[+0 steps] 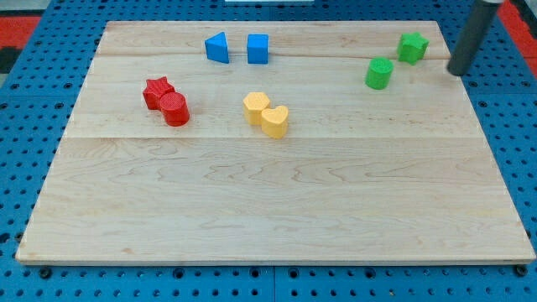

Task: Push the green star above the green circle

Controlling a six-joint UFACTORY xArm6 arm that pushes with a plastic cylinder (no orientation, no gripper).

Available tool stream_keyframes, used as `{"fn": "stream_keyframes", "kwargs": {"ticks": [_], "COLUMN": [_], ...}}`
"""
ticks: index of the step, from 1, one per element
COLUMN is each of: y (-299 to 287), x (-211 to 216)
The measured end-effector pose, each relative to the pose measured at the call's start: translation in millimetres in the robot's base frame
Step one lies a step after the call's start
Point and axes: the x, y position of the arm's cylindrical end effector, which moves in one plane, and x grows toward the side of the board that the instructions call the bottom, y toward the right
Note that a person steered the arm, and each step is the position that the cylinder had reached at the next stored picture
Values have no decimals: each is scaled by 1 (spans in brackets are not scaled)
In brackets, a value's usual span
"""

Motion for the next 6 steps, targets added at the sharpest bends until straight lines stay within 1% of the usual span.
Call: {"fn": "stream_keyframes", "kwargs": {"ticks": [1,3,4,5,6], "y": [10,-39,-52,-118,-131], "x": [-19,-49,-64,-64,-70]}}
